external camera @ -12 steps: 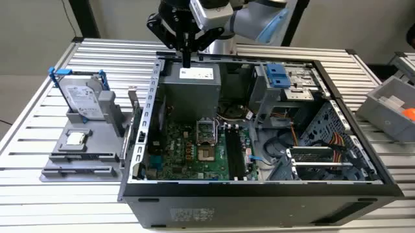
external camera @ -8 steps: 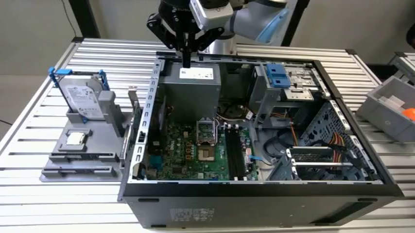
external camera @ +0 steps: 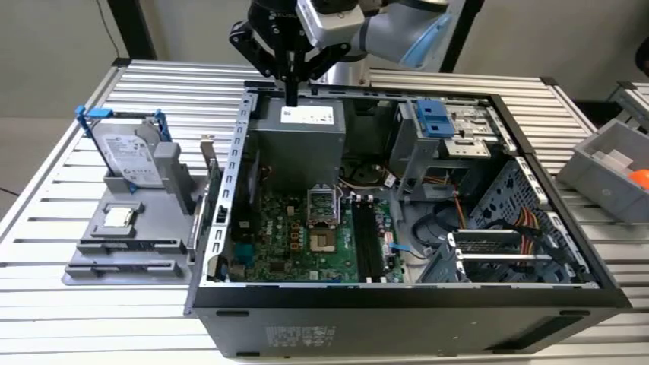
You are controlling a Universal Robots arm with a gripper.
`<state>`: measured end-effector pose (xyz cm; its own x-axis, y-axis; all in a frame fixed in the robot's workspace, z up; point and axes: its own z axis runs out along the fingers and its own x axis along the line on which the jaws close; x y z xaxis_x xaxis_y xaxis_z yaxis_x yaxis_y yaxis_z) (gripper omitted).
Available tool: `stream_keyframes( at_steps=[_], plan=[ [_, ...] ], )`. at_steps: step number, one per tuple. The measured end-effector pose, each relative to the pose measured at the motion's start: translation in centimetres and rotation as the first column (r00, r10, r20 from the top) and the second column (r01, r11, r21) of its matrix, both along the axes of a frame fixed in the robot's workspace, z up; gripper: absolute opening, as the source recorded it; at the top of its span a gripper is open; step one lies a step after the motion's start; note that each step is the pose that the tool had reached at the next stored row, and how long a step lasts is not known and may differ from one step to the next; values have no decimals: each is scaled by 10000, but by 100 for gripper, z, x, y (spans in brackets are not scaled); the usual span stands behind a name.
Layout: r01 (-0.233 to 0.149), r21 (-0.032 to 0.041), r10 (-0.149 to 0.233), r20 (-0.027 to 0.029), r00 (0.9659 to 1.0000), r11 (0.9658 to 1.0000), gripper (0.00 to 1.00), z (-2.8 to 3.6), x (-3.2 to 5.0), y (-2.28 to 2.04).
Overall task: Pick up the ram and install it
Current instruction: 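Reach for the ram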
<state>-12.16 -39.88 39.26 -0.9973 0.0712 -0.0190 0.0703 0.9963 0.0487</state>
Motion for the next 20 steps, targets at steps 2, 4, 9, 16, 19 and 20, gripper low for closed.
stream_keyframes(
  at_steps=[2, 4, 9, 16, 19, 20],
  plan=[
    [1, 1, -1, 0, 10000, 10000, 0, 0, -9, 0],
    [0, 0, 0, 0, 10000, 10000, 0, 0, -20, 0],
    [-1, 0, 1, 0, 10000, 10000, 0, 0, -59, 0],
    [-2, 0, 2, 0, 10000, 10000, 0, 0, -124, 0],
    [0, 1, 0, 0, 10000, 10000, 0, 0, -148, 0],
    [0, 0, 0, 0, 10000, 10000, 0, 0, -156, 0]
  ],
)
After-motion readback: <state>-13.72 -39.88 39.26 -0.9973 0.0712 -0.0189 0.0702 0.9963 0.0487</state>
